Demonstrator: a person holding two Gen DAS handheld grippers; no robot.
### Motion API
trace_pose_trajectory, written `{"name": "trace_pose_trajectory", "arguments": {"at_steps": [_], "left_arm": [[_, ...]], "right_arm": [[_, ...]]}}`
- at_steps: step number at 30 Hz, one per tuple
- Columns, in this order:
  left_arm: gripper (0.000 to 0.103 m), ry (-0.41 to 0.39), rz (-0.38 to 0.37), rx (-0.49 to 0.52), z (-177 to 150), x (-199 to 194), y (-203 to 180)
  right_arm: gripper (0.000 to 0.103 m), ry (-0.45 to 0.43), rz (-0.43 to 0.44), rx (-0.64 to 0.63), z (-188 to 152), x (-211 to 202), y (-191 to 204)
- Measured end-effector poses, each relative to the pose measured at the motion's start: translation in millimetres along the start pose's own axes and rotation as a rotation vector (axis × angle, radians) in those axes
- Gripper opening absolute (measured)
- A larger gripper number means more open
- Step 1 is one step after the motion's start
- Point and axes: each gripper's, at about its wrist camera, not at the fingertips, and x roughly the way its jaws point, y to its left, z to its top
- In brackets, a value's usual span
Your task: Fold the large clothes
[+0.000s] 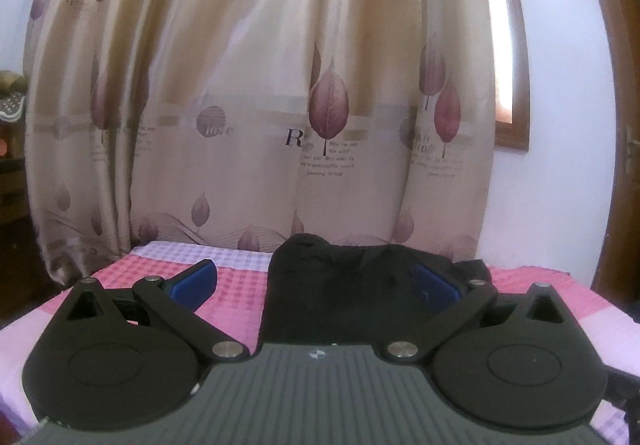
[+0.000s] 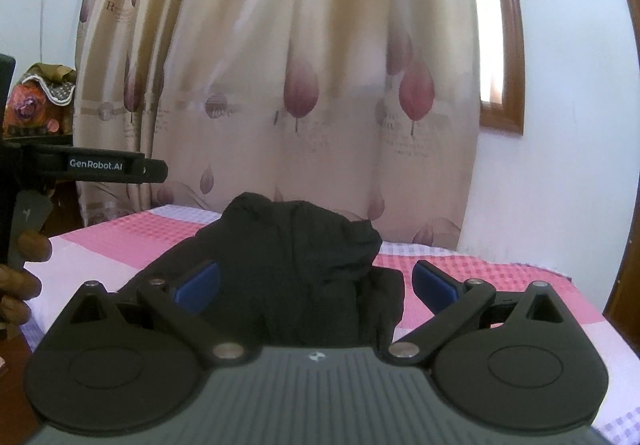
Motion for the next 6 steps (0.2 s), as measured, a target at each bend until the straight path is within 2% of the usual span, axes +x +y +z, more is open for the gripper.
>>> {"name": "trace_pose_trajectory", "arguments": {"at_steps": [6], "left_arm": [[0.103,0.014,0.016,0.018,-3.4,3.0,-1.6]], "right_arm": [[0.103,-0.002,-0.009,-0.005,-0.6,0.0,2.4]]}}
